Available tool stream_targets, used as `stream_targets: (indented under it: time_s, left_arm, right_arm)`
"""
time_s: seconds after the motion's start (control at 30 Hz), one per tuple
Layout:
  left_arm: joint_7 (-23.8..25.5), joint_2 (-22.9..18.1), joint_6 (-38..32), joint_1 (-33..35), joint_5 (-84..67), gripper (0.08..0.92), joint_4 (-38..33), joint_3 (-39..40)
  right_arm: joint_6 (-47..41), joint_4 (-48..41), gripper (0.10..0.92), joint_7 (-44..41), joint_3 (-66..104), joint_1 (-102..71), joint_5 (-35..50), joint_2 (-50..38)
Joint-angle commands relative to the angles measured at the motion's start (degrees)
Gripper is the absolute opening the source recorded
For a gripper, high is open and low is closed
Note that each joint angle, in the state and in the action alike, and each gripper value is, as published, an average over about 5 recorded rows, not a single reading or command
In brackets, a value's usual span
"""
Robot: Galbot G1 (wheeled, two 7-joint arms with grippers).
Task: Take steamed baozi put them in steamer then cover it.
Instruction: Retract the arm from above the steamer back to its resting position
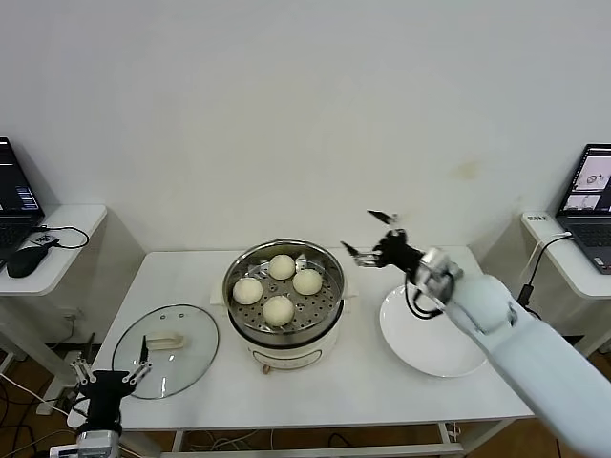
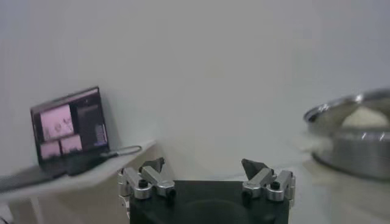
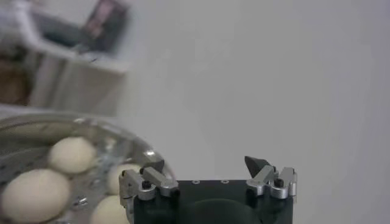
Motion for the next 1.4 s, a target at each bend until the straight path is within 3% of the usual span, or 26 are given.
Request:
stream_targets:
  time_s: [0.03, 0.13, 0.4, 0.87, 1.4]
  left_arm:
    - [-4.34, 2.67, -7.57, 5.11, 47.07, 0.823, 7.12, -7.09]
    - [-6.28, 2.30, -8.71, 6.78, 52.77, 0.823, 8.90, -6.20]
    - [-7.66, 3.00, -9.49, 1.94, 61.69, 0.823, 15.44, -4.12]
    - [-6.26, 5.86, -11.15, -7.35, 59.69, 0.823, 19.85, 1.59]
    - [-4.01, 9.80, -11.76, -18.59, 56.01, 0.823, 30.80, 4.50]
  right_arm:
    - [10.98, 5.23, 0.823, 5.64, 31.59, -30.64, -3.59, 3.73]
    - [11.32, 5.66, 0.823, 6.15, 34.06, -32.68, -3.91, 4.96]
    - [11.77, 7.26, 0.823, 7.00, 37.52, -35.57, -4.19, 7.38]
    - [13.33, 7.01, 0.823, 7.03, 40.54, -38.78, -4.57, 8.36]
    - [13.49, 8.22, 0.823, 6.45, 42.15, -41.69, -4.99, 9.26]
